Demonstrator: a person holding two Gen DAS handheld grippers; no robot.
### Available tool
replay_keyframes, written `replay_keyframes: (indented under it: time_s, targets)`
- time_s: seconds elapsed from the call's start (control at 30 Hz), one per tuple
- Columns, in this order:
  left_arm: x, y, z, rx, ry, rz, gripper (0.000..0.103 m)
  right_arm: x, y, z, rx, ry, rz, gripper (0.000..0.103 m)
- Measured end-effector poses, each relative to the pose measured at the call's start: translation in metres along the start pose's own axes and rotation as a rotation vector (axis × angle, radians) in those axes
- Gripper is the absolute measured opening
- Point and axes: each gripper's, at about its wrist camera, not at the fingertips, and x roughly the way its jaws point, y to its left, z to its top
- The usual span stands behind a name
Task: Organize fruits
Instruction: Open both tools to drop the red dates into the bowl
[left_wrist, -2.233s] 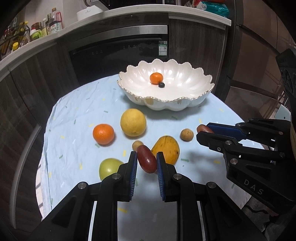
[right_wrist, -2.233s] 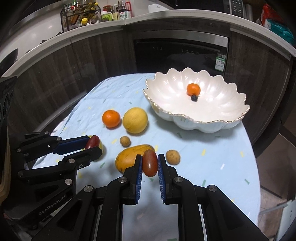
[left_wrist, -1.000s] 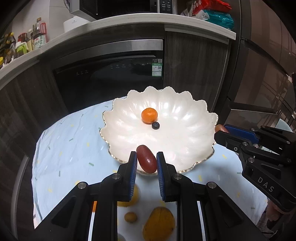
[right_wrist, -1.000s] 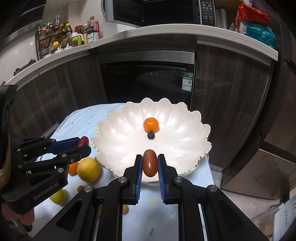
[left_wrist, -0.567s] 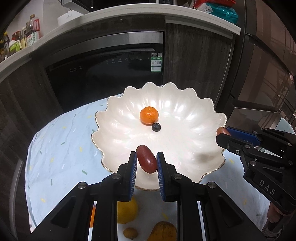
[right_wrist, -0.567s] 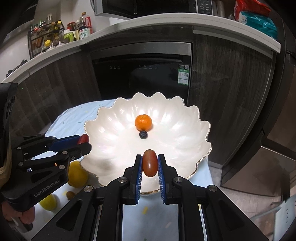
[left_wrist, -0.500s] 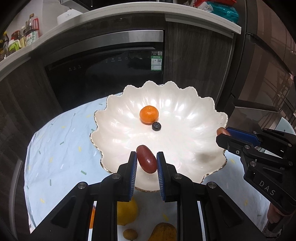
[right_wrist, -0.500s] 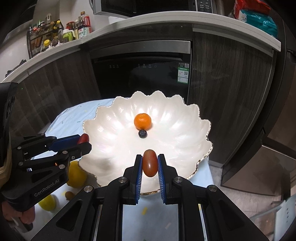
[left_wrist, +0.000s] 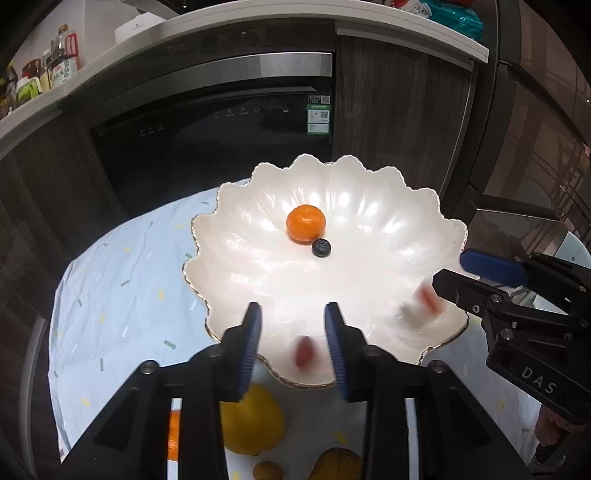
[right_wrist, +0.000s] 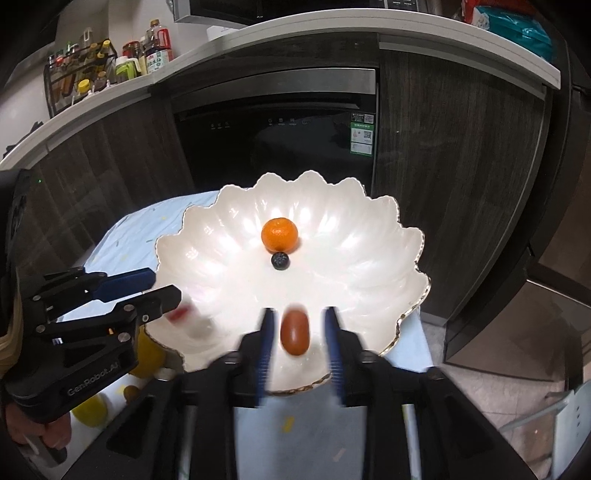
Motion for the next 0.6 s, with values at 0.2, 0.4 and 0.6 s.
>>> replay_keyframes:
  time_s: [0.2, 0.4, 0.6]
  targets:
    - [-0.007, 0.002, 0.000, -0.005, -0.017, 0.016, 0.053, -0.005, 0.002, 0.002, -0.001, -0.012, -0.003, 0.041]
    - [-0.018, 0.003, 0.001, -0.010, -0.036, 0.036, 0.060, -0.018, 0.004, 0.005, 0.001, -0.049, -0.020, 0.061]
    - [-0.036, 0.008, -0.002, -0.023, -0.057, 0.054, 0.063, -0.031, 0.010, 0.006, -0.003, -0.068, -0.020, 0.063]
